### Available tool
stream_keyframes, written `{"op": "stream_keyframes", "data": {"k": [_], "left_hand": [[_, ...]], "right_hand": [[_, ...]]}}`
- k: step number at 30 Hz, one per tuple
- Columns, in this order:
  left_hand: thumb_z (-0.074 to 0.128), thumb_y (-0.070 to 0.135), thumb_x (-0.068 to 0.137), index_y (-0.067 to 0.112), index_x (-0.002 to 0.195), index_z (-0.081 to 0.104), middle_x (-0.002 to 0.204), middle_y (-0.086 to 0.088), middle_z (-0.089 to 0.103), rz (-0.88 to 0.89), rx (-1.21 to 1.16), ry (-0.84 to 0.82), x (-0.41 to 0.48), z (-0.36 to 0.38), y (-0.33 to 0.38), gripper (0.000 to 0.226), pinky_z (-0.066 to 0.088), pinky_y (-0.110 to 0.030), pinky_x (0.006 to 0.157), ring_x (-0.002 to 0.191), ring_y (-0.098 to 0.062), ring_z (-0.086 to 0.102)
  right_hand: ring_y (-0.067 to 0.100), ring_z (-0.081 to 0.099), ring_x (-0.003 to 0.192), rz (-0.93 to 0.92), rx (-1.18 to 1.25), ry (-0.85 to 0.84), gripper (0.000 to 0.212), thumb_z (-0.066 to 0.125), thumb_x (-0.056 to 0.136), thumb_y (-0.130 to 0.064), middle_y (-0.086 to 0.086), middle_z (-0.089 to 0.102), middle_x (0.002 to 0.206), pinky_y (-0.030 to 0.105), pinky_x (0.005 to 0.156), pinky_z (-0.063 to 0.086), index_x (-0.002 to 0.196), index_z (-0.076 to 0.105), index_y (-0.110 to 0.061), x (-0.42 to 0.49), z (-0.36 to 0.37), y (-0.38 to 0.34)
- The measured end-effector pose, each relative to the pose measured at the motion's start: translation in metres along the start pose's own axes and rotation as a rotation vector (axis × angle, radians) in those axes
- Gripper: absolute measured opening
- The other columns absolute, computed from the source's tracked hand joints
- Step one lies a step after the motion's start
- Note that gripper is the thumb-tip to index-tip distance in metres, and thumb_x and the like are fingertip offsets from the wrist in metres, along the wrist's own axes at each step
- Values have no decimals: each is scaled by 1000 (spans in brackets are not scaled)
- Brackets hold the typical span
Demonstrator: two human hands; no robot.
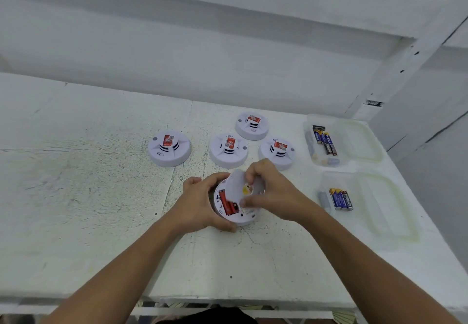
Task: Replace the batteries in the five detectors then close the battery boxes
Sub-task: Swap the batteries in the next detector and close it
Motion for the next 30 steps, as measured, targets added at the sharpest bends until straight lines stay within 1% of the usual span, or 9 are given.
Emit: {"op": "stream_keyframes", "data": {"k": [4,7,10,14,16,18,23,27,30], "left_hand": [[95,37,40,46,128,41,111,29,52,0,-9,-8,0,2,1,103,22,-27,99,113,-9,22],[94,37,42,49,126,40,110,32,50,12,3,-5,-1,2,1,100,21,-27,99,108,-3,22],[94,38,43,50,125,38,109,34,48,15,3,-2,-1,2,2,101,23,-29,100,105,-1,22],[94,38,43,51,122,38,110,34,49,42,17,1,-1,2,3,98,22,-29,99,101,3,23],[94,38,43,53,118,37,109,35,48,55,18,1,-1,3,4,95,22,-28,98,102,16,20],[94,38,44,53,120,37,110,35,48,53,22,7,-1,3,4,96,21,-28,98,101,4,23],[94,39,43,50,125,37,112,33,49,48,20,7,-1,3,3,100,20,-27,97,100,1,22],[94,39,43,54,119,38,113,32,50,53,7,4,-1,2,3,96,18,-22,95,103,0,22],[93,40,42,55,119,39,113,30,53,58,5,4,-2,2,3,95,16,-16,93,108,-5,23]], "right_hand": [[22,55,88,178,630,313,31,79,70,-7,6,56,99,32,74,48,84,54,-19,-1,-11,25],[17,52,96,339,315,572,32,76,77,-18,2,40,116,28,79,46,98,54,-24,-10,-16,41],[14,41,95,315,-25,691,35,68,82,-15,-1,22,113,21,80,40,111,49,-23,-22,-14,42],[27,40,106,305,-437,617,35,60,87,-15,10,26,124,30,86,40,121,54,-17,-25,0,49],[34,46,103,289,-610,604,33,59,88,-18,16,40,122,37,81,40,120,59,-15,-26,5,52],[33,48,101,299,-699,603,31,56,90,-23,13,46,120,39,80,37,120,60,-17,-27,5,49],[24,38,113,384,-829,454,33,38,98,-32,2,40,127,37,89,29,129,49,-27,-26,3,50],[24,39,112,413,-817,380,31,40,97,-33,3,45,123,36,87,29,124,53,-23,-19,-1,46],[22,45,110,324,-645,454,30,46,95,-29,3,49,122,36,91,33,122,55,-19,-12,-6,34]]}}
Point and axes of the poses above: each hand's wrist, its own x-axis towards the middle knuckle, its own z-axis out of the palm, y = z × x, the point moved 4 cm from there along x, towards the middle knuckle
